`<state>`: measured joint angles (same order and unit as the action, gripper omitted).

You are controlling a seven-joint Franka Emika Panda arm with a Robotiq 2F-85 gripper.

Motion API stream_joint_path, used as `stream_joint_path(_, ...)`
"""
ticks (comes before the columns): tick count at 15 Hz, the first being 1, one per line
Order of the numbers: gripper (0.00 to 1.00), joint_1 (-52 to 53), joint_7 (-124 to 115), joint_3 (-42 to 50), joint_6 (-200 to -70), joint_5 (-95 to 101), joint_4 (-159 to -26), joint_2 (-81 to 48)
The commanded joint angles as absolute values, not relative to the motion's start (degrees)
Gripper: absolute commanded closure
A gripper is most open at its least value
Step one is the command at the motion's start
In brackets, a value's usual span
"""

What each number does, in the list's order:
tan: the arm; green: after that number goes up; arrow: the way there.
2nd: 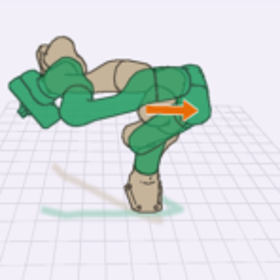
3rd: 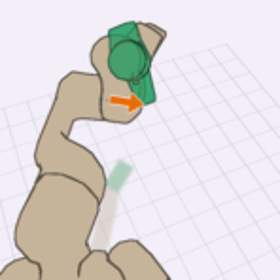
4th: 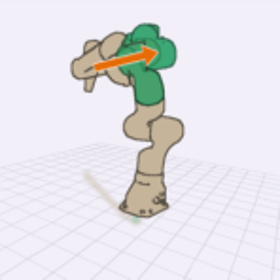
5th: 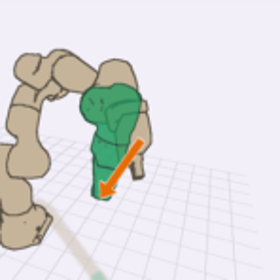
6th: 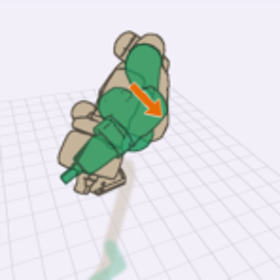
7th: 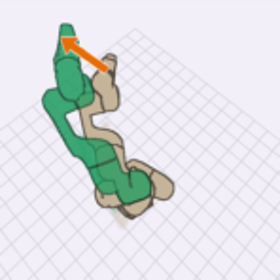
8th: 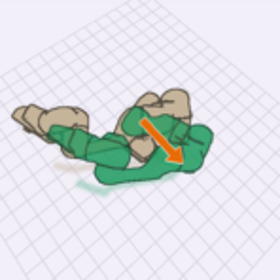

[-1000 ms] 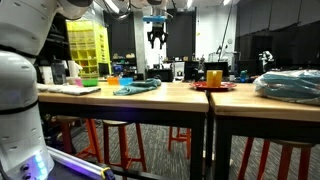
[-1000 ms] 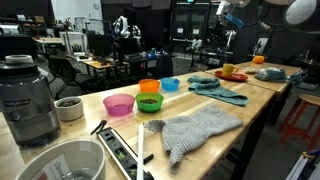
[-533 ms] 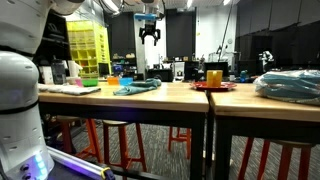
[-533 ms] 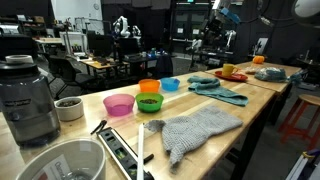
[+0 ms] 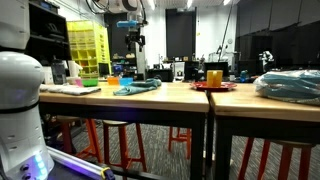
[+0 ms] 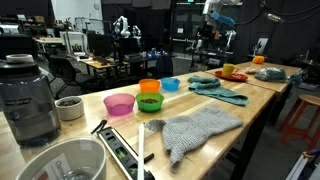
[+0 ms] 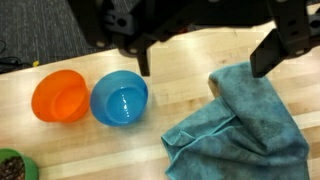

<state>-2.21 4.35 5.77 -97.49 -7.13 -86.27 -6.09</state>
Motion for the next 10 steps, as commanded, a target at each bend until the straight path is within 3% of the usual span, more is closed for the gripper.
stream_joint_path(1,0.0,-0.61,-1.75,3.42,-102.96,-1.53,-100.42,0.76)
stream_joint_path(10,0.0,0.21,-12.47,-0.77,-115.52,6.93,-124.41,6.36)
